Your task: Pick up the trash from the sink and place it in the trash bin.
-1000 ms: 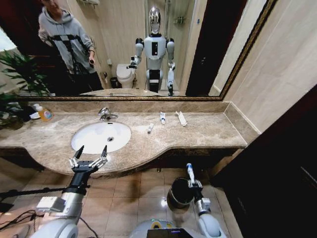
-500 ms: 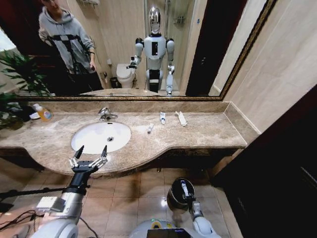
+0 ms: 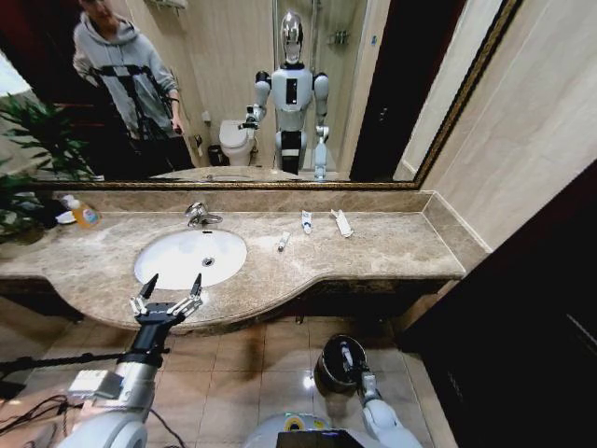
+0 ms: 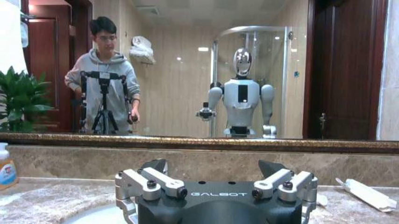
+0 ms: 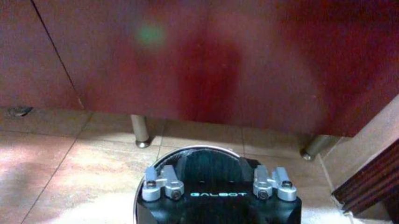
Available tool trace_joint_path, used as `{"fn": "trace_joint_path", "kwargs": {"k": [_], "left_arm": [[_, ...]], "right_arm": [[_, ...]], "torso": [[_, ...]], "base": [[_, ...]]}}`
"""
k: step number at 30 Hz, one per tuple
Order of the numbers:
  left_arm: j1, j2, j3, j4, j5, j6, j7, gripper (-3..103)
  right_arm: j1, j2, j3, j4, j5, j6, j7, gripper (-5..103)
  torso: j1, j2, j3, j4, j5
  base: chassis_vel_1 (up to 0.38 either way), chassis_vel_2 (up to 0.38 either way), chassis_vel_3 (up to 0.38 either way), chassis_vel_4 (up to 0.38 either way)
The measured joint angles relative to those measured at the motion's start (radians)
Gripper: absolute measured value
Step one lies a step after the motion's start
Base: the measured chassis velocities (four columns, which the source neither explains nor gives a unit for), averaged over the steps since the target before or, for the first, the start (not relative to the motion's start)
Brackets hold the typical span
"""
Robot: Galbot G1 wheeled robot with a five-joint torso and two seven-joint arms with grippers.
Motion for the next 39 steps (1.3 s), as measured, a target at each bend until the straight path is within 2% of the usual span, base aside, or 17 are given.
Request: {"fn": "trace_joint_path", "kwargs": {"k": [3, 7, 9, 11, 22, 26, 28, 29, 36, 39], "left_arm": [[0.0, 0.0, 0.0, 0.0, 0.0, 0.0, 0.0, 100], [0.0, 0.0, 0.0, 0.0, 0.0, 0.0, 0.0, 100], [0.0, 0.0, 0.0, 0.0, 0.0, 0.0, 0.0, 100], [0.0, 0.0, 0.0, 0.0, 0.0, 0.0, 0.0, 100], [0.0, 0.0, 0.0, 0.0, 0.0, 0.0, 0.0, 100], [0.0, 0.0, 0.0, 0.0, 0.0, 0.0, 0.0, 100], [0.0, 0.0, 0.0, 0.0, 0.0, 0.0, 0.0, 100], [0.0, 0.0, 0.0, 0.0, 0.0, 0.0, 0.0, 100], [0.0, 0.0, 0.0, 0.0, 0.0, 0.0, 0.0, 100], [0.0, 0.0, 0.0, 0.0, 0.0, 0.0, 0.0, 100]], "right_arm": [[-0.009, -0.005, 0.0, 0.012, 0.0, 0.002, 0.001, 71], [-0.023, -0.008, 0.005, 0.027, -0.023, 0.018, 0.006, 92], [-0.027, -0.007, 0.007, 0.033, -0.029, 0.021, 0.008, 92], [-0.042, -0.006, 0.009, 0.054, -0.033, 0.025, 0.012, 99], [-0.117, -0.019, 0.028, 0.165, -0.033, 0.064, 0.035, 100], [-0.181, -0.034, 0.047, 0.298, -0.03, 0.086, 0.044, 100], [-0.252, -0.042, 0.074, 0.45, -0.008, 0.081, 0.046, 100], [-0.252, -0.042, 0.074, 0.45, -0.008, 0.081, 0.046, 100], [-0.419, -0.035, 0.117, 0.851, 0.008, 0.027, 0.037, 100], [-0.439, -0.031, 0.118, 0.93, 0.006, 0.012, 0.027, 100]], "torso": [[0.0, 0.0, 0.0, -0.0001, 0.0], [0.0, 0.0, 0.0, 0.0, 0.0], [0.0, 0.0, 0.0, 0.0, -0.0001], [0.0, 0.0, 0.0, 0.0, 0.0], [0.0, 0.0, 0.0, 0.0, 0.0], [0.0, 0.0, 0.0, 0.0, 0.0], [0.0, 0.0, 0.0, 0.0, -0.0001], [0.0, 0.0, 0.0, 0.0, -0.0001], [0.0, 0.0, 0.0, -0.0001, -0.0001], [0.0, 0.0, 0.0, 0.0, -0.0002]], "base": [[0.0, 0.0, 0.0, 0.0], [0.0, 0.0, 0.0, 0.0], [0.0, 0.0, 0.0, 0.0], [0.0, 0.0, 0.0, 0.0], [0.0, 0.0, 0.0, 0.0], [0.0, 0.0, 0.0, 0.0], [0.0, 0.0, 0.0, 0.0], [0.0, 0.0, 0.0, 0.0], [0.0, 0.0, 0.0, 0.0], [0.0, 0.0, 0.0, 0.0]]}}
